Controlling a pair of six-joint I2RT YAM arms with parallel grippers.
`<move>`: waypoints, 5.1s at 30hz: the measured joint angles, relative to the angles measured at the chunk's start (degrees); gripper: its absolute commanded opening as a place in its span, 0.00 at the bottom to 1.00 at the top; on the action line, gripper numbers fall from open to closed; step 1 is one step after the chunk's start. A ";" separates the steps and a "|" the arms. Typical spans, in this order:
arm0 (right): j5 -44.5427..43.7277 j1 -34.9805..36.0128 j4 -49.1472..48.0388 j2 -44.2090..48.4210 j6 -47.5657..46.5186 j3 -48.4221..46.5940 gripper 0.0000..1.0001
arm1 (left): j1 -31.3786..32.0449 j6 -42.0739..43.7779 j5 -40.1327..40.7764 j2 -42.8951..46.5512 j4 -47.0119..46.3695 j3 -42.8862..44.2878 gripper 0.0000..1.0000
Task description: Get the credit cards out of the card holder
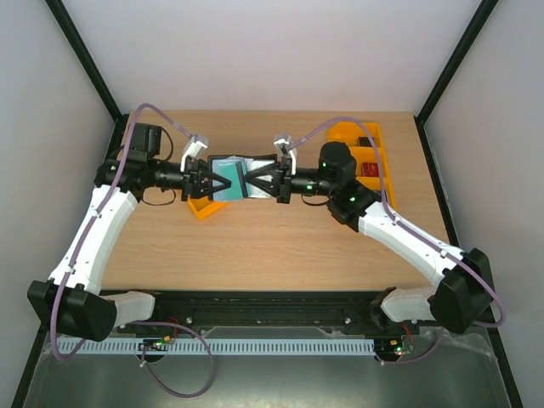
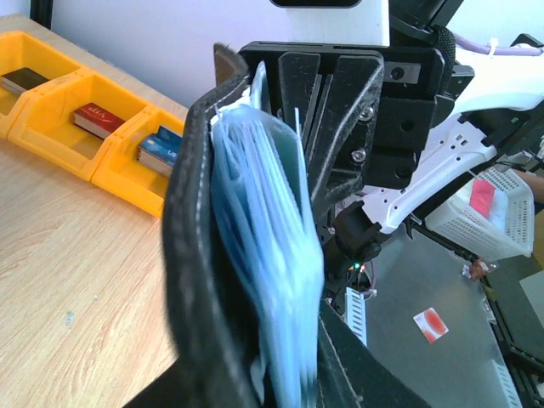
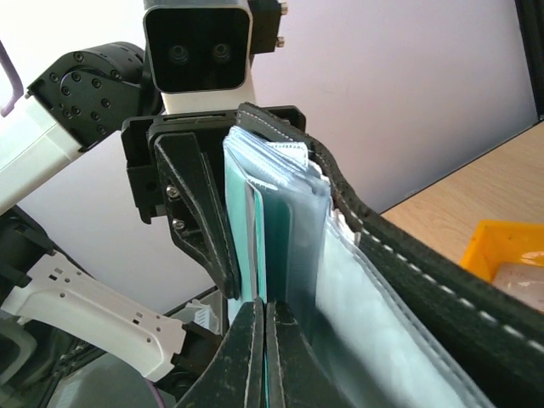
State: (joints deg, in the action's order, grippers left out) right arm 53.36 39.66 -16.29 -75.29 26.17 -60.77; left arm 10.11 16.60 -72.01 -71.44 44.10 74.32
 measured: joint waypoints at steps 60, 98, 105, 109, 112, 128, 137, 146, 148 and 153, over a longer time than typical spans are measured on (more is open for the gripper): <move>3.54 0.83 7.93 1.51 -12.02 -0.79 0.02 | -1.42 -0.59 -2.56 0.63 -0.90 -0.15 0.02; -8.26 -18.93 29.86 10.14 -13.75 -4.31 0.02 | -3.76 -12.37 7.80 1.03 -11.87 -4.02 0.02; -0.13 -13.40 19.91 10.23 -7.80 -1.53 0.06 | -3.78 -12.48 7.17 1.03 -12.09 -4.02 0.02; 1.07 -6.36 14.05 7.76 -7.08 -1.92 0.13 | -3.78 -11.21 5.35 1.03 -11.50 -4.02 0.02; 0.44 -4.26 11.28 4.55 -6.40 -3.04 0.22 | -3.78 -9.86 3.98 1.03 -10.25 -4.02 0.02; 0.46 -1.62 6.56 -5.35 -4.20 -5.49 0.26 | -2.97 -5.16 0.87 0.85 -5.33 -3.43 0.02; 2.80 0.11 1.84 -5.57 -2.32 -4.68 0.02 | -2.89 -4.35 -1.29 0.96 -5.07 -3.04 0.02; 3.06 0.46 1.31 -4.92 -2.99 -4.24 0.02 | -2.89 -3.85 -1.53 0.92 -4.87 -3.04 0.31; 3.06 0.72 1.31 -4.63 -3.08 -4.24 0.02 | -2.89 -3.74 -1.90 0.92 -5.01 -3.04 0.31; 2.78 0.85 1.36 -4.17 -3.72 -4.24 0.02 | -2.75 -3.65 -2.56 0.92 -5.03 -3.04 0.25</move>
State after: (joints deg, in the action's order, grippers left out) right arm 56.14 40.51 -14.94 -79.46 22.46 -65.01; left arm 7.35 12.95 -74.56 -70.52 39.07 71.29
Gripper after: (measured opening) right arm 0.018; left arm 0.277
